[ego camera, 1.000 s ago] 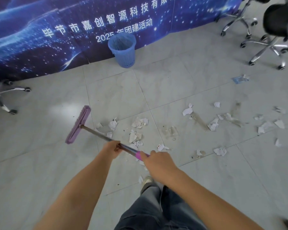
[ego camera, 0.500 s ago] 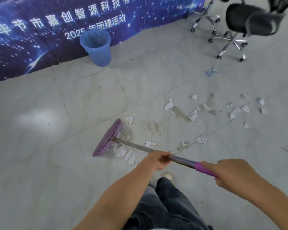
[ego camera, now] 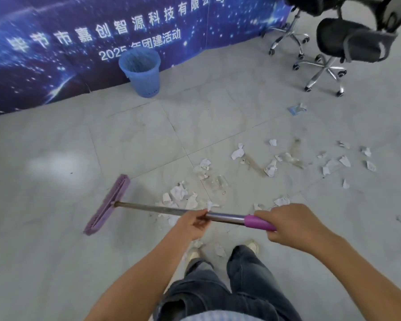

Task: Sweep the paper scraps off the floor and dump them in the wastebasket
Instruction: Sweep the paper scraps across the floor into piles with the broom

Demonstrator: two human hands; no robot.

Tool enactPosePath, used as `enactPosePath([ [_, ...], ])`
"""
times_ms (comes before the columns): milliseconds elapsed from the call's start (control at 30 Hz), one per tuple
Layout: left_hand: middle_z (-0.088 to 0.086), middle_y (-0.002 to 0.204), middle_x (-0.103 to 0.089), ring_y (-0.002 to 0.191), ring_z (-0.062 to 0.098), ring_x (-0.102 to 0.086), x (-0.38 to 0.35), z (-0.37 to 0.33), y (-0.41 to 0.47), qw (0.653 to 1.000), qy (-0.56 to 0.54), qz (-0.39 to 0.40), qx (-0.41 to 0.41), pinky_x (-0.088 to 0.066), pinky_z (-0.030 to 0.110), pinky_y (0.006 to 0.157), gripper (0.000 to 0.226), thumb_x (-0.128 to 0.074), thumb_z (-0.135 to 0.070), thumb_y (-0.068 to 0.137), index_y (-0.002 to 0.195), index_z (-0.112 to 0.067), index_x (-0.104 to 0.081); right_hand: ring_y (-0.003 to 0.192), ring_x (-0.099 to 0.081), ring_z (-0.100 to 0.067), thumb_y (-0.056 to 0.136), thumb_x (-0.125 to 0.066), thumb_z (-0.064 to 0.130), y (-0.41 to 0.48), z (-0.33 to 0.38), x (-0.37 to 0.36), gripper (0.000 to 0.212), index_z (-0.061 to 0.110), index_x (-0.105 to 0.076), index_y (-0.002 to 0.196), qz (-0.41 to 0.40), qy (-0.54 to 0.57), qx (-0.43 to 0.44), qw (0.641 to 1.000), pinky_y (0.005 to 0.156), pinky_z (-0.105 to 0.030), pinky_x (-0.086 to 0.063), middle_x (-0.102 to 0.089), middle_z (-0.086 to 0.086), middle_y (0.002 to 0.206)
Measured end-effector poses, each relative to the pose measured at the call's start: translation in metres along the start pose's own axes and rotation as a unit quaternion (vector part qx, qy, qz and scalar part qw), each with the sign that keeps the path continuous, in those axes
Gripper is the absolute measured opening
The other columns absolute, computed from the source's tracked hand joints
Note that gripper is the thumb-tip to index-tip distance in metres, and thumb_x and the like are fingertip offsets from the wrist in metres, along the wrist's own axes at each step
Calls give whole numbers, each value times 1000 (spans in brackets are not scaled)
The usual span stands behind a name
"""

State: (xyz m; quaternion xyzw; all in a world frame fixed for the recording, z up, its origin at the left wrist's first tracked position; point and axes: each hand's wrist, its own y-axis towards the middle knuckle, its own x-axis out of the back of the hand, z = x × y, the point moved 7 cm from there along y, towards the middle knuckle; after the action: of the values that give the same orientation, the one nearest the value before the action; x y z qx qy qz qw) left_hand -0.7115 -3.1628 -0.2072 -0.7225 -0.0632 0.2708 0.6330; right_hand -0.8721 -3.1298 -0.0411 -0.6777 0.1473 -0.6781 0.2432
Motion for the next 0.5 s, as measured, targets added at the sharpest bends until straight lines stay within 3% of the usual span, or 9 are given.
enactPosePath([
  [167,13,39,-60,39,24,-63,78,-25,-3,993,-35,-100,-48,-52,30,37,19,-54,5,91,72,-1,-52,53,-32,-17,88,-44,15,51,62,-15,32,19,-48,119,21,-24,151,988,46,-25,-15,-26,4,61],
  [200,14,40,-60,46,25,-62,87,-23,-3,991,-48,-111,-49,-56,29,46,20,-53,4,91,72,-1,-52,50,-26,-13,88,-45,12,57,69,-17,31,17,-49,118,25,-29,175,984,46,-25,-14,-25,4,60],
  [233,15,44,-61,52,25,-61,93,-18,-4,990,-60,-119,-48,-59,26,64,20,-52,3,92,72,0,-52,50,-23,-11,87,-45,9,61,73,-20,31,15,-50,117,28,-37,198,979,46,-25,-13,-25,3,60],
  [300,17,62,-58,63,23,-53,99,-1,2,987,-82,-134,-37,-46,27,102,21,-49,1,95,73,1,-51,51,-29,-13,87,-45,4,65,73,-25,30,11,-52,115,32,-72,239,968,46,-25,-12,-38,-2,64],
  [367,16,70,-54,67,25,-48,96,25,13,984,-99,-144,-28,-36,27,111,23,-45,1,97,74,4,-50,65,-48,-23,87,-45,2,64,64,-33,30,10,-54,115,37,-119,280,952,46,-25,-14,-58,-10,85],
  [400,18,64,-57,66,28,-48,89,39,20,984,-106,-141,-26,-42,24,105,24,-43,2,97,74,6,-49,75,-53,-26,87,-45,2,61,55,-38,31,11,-54,116,40,-141,299,943,46,-25,-15,-62,-11,95],
  [467,23,46,-59,56,39,-55,65,75,34,982,-125,-139,-14,-59,26,61,27,-38,3,98,73,10,-48,83,-56,-29,87,-46,0,51,25,-47,34,14,-54,117,55,-174,331,926,46,-24,-16,-62,-11,96],
  [500,24,44,-58,46,40,-59,48,94,40,981,-129,-142,-4,-53,32,39,27,-37,4,97,74,11,-47,84,-57,-29,87,-46,0,46,3,-51,36,16,-54,117,63,-179,337,922,46,-24,-16,-61,-10,93],
])
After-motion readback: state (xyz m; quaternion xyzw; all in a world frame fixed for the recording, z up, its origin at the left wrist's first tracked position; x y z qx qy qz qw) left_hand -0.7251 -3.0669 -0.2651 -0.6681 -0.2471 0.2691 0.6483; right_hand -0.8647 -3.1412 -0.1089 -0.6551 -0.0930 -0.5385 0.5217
